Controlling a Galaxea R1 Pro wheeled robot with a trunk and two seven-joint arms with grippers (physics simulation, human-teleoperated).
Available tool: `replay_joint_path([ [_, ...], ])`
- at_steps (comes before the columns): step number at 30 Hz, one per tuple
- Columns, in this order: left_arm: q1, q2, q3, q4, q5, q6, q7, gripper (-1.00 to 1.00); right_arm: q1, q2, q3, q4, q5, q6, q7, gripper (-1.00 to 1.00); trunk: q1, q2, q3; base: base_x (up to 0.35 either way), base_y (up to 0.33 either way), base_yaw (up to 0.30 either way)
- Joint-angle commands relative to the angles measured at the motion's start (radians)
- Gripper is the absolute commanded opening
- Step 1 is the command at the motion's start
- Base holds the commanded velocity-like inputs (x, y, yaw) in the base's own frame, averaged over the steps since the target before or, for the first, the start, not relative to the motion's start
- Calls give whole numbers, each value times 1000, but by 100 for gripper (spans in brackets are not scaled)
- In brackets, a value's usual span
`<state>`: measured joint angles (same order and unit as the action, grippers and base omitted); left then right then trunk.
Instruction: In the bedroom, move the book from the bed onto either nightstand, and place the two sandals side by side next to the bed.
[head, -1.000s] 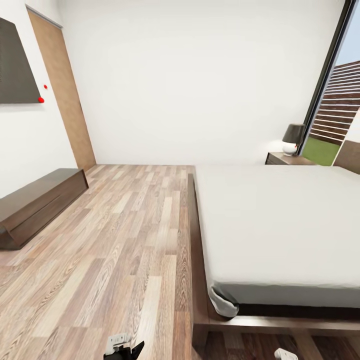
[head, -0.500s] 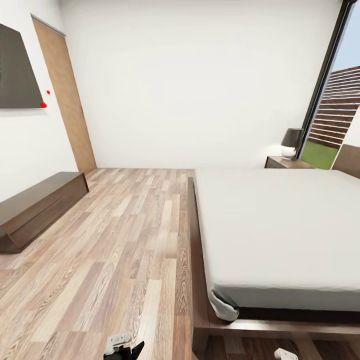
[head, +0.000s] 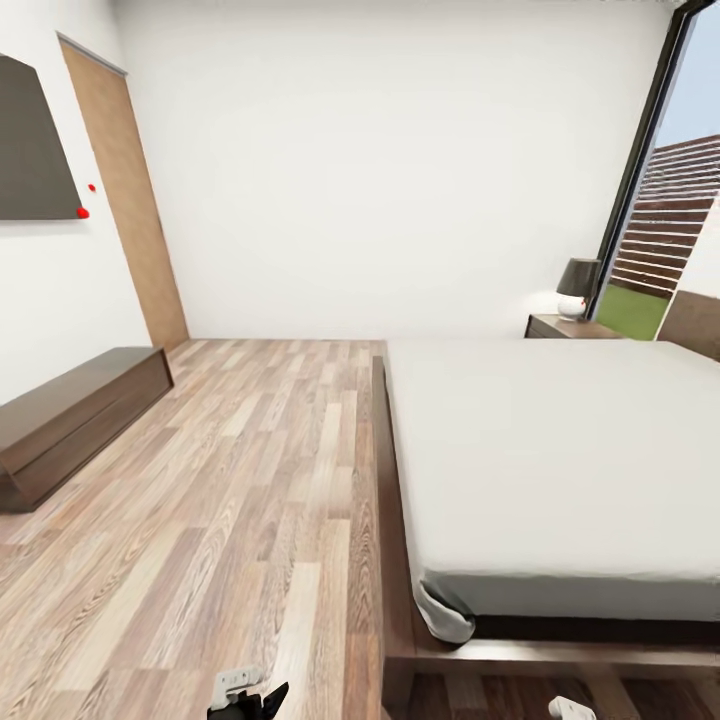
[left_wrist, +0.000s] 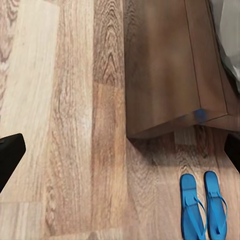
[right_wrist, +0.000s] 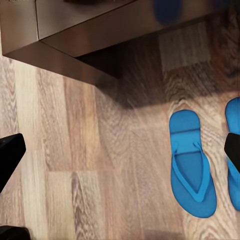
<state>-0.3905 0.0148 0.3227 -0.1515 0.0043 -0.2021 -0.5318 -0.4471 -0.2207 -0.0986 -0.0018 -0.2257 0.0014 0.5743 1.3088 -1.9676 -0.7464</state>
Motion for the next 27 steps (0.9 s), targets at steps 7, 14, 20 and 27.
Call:
replay_joint_path([
  [7, -1, 0, 2, 1, 0, -3, -4, 100, -1, 0, -8, 1, 2, 0, 4, 100, 0, 0, -1, 0, 0, -201],
  [14, -1, -1, 3, 1, 0, -3, -4, 100, -1, 0, -8, 1, 5, 0, 4, 100, 0, 0, -1, 0, 0, -268],
  [20, -1, -3, 2, 1, 0, -3, -4, 100, -1, 0, -8, 2, 5, 0, 4, 100, -4, 7, 2, 0, 0, -279],
  [27, -1, -4, 2, 1, 0, -2, -4, 100, -1, 0, -8, 1, 5, 1, 4, 100, -31, 56, 24, 0, 0, -280],
])
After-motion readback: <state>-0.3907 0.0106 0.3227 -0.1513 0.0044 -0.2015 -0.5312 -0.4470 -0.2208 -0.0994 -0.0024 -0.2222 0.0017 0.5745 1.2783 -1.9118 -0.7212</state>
